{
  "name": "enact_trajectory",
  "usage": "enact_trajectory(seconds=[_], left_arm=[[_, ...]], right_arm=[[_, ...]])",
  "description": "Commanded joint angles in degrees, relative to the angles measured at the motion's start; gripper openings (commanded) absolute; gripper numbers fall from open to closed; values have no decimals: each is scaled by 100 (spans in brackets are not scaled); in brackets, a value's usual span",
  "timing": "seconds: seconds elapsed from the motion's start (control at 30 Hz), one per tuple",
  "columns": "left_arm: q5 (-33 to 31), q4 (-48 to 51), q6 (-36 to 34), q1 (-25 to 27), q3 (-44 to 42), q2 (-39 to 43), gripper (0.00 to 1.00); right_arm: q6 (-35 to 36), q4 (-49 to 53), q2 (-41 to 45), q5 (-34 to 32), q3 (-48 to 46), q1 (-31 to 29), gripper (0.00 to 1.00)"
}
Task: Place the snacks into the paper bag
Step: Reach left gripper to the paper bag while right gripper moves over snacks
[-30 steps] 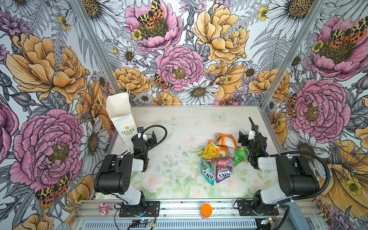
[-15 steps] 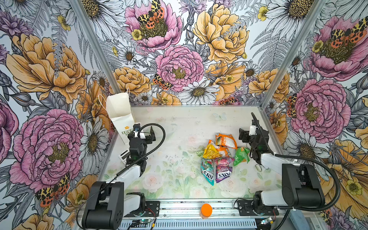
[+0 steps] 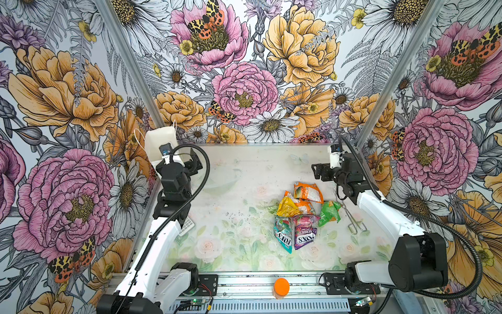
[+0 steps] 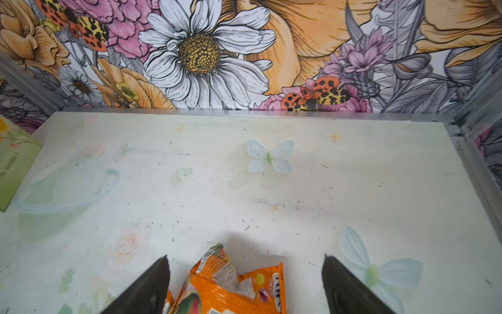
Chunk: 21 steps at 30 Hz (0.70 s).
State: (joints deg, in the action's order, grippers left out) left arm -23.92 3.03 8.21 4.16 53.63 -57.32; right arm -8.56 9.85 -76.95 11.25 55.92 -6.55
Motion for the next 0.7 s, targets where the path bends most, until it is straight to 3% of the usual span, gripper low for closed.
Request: enact_trajectory(seconds=[0.0,0.17,0.47,0.67], left_arm=[[-534,1712,577,-359,1006,-302,99],[-1142,2688,822,-726,2165,-796,99],[-933,3679,977,-1442,3361,-1594,99],[-727,3819,1041,-1839,3619,-2045,99]], right_arm=[[-170,483,13,37,256,-211,90],[-234,514,79,-51,310,-357,91],[-234,641,58,-74,477,-464,92],[-341,842,-127,-111,799,-569,92]])
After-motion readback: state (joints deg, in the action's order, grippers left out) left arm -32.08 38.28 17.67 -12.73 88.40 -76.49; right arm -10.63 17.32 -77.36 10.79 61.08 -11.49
